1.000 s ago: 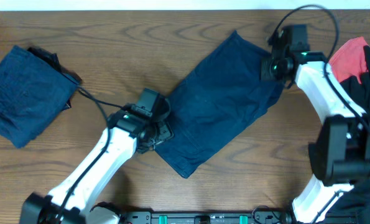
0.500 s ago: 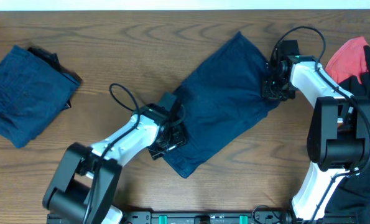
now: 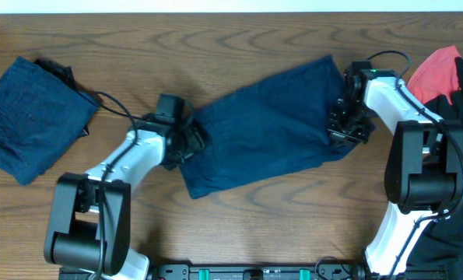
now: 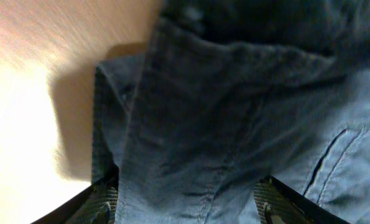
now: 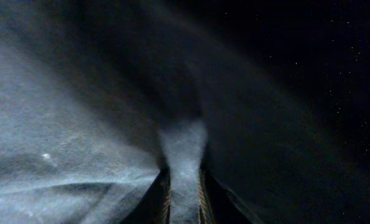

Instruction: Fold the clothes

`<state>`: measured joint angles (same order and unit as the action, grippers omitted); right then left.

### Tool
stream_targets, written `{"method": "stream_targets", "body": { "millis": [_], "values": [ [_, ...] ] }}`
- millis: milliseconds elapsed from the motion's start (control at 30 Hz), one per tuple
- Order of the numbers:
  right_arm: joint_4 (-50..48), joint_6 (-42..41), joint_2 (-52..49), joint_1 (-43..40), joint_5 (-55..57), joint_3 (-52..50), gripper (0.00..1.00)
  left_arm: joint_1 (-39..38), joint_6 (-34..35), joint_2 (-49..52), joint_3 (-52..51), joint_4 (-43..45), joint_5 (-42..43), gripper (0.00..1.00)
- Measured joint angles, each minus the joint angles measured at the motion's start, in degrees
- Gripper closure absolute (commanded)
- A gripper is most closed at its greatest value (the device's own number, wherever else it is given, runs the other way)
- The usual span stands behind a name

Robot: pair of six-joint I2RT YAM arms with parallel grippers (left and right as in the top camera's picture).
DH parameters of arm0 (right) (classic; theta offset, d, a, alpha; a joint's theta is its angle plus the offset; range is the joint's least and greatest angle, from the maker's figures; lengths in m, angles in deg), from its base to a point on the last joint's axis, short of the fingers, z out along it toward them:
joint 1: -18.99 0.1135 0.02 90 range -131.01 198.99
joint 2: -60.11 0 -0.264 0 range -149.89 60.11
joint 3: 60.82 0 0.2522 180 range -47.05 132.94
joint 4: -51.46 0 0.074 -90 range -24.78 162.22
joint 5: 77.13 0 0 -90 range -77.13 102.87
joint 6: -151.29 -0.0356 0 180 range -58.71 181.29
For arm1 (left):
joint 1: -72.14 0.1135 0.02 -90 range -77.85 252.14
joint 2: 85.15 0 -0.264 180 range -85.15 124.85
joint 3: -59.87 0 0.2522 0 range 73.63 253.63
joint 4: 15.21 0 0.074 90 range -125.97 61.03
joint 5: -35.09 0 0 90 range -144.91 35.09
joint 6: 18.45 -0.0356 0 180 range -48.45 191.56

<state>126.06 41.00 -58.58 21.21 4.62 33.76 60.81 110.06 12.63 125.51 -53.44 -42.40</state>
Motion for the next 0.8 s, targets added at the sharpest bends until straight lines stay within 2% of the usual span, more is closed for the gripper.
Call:
{"method": "stream_targets", "body": {
  "millis": [67, 233, 433, 600, 800],
  "values": [
    [0.04, -0.96, 0.00, 1.46, -1.18, 0.00, 0.82, 2.75, -2.82, 0.63, 1.07, -1.05, 1.01, 0.27],
    [-0.72, -2.05, 0.00, 3.87, -2.86, 0.00, 0.81, 7.80, -7.80, 1.20, 4.15, -11.76, 5.42, 0.12],
    [-2.56, -0.83, 1.27, 2.69, -3.34, -0.09, 0.77, 10.05, -10.62, 0.68, 5.11, -18.91, 7.91, 0.06],
    [-5.27, 1.73, 8.52, 1.73, -3.39, -0.31, 0.65, 10.05, -11.98, 0.68, 4.94, -16.68, 8.94, 0.03],
    [-6.82, 3.39, 18.71, 1.57, -3.58, -0.31, 0.62, 9.60, -12.57, 0.68, 2.03, -9.92, 10.27, 0.06]
  ]
}}
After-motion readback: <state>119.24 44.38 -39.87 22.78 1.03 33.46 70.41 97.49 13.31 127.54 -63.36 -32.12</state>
